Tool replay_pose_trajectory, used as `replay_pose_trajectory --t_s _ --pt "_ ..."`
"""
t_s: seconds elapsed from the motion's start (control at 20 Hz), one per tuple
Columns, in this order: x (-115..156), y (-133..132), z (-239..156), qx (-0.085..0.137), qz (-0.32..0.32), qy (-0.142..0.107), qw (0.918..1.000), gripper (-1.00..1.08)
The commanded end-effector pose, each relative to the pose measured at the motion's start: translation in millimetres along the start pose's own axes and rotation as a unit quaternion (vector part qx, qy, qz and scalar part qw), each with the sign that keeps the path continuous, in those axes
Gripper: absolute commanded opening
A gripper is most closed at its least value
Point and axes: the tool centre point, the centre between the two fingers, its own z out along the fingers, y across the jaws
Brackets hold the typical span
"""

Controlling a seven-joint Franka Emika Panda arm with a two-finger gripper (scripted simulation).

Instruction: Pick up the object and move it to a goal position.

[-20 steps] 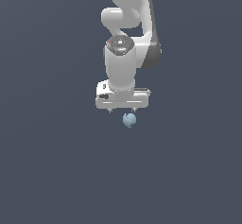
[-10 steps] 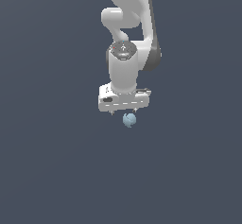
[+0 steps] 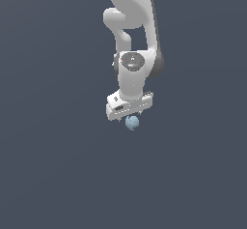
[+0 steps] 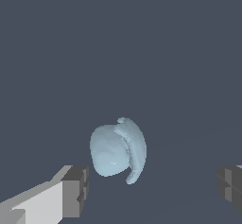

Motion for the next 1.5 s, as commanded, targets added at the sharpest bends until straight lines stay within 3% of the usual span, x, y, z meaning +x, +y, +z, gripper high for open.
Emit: replay_pose_trajectory --t_s 0.0,0.55,0.95,1.45 --pt "-2.4 -5.7 9.4 -0.001 -0.035 0.000 0.9994 1.00" --pt "-9.0 -20.3 31.1 -0.003 -0.118 0.000 0.9930 1.00" --pt "-9.4 -20.8 37.0 -0.002 -0.120 -0.001 0.9928 1.00" --pt "-10.2 -21.2 78.1 -0.003 -0.122 -0.001 0.9925 1.00"
